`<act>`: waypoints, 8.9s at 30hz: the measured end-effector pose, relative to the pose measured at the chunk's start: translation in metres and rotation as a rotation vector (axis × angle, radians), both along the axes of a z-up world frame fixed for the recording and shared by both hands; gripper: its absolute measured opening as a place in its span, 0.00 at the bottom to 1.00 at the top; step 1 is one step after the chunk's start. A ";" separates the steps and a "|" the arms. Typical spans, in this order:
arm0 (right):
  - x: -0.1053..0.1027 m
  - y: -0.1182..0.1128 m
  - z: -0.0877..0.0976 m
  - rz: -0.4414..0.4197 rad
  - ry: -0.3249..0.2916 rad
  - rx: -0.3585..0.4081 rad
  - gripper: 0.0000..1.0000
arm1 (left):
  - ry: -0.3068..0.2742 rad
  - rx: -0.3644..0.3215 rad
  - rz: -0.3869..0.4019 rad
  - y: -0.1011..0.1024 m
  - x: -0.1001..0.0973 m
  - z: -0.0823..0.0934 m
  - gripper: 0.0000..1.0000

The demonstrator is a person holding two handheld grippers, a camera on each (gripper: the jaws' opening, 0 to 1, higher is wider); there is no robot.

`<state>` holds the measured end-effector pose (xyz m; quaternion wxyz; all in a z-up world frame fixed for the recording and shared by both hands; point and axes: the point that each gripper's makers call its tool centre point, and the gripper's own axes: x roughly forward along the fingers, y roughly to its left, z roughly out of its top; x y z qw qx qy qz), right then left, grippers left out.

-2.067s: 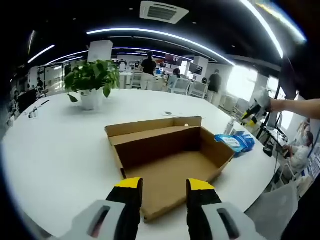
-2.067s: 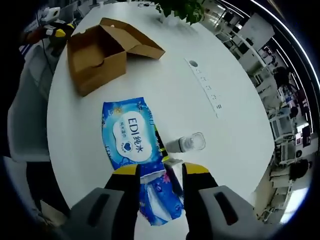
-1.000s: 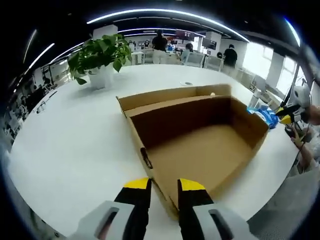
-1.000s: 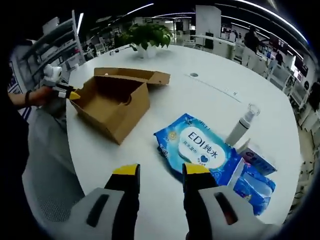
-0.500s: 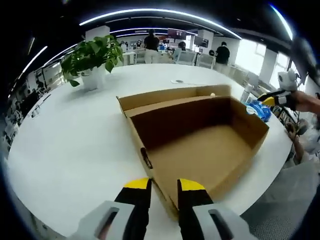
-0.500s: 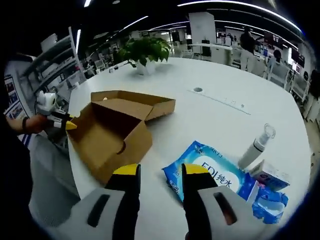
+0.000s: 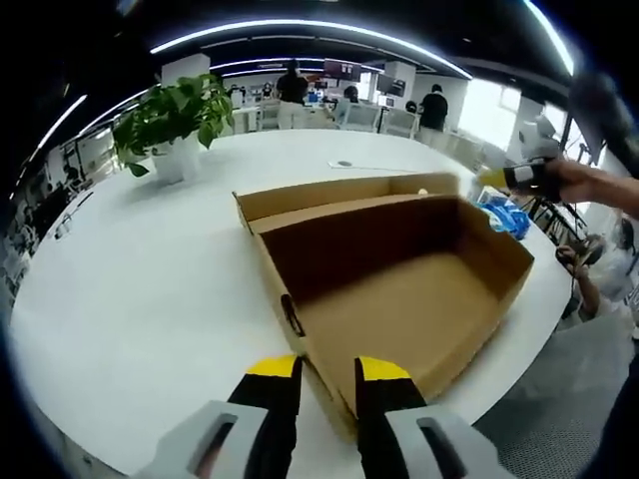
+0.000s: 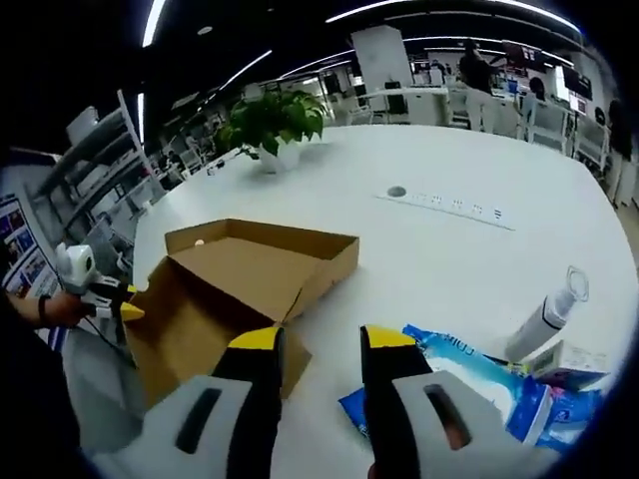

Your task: Operate the shoe box by opening the lid, removing the specified soft item, and placing it in the target area until the item is outside and the box remains undamaged.

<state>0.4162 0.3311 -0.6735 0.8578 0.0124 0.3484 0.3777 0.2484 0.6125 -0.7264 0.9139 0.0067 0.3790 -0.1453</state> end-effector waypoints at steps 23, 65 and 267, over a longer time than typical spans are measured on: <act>0.069 0.056 -0.026 -0.334 0.184 0.139 0.30 | -0.021 -0.001 -0.013 -0.003 0.001 0.000 0.22; 0.075 0.048 0.023 -0.219 -0.087 -0.144 0.01 | -0.025 0.010 -0.037 -0.005 -0.002 -0.003 0.24; -0.115 0.034 -0.026 -0.411 -0.033 0.136 0.18 | 0.012 -0.378 0.132 0.013 0.001 0.023 0.32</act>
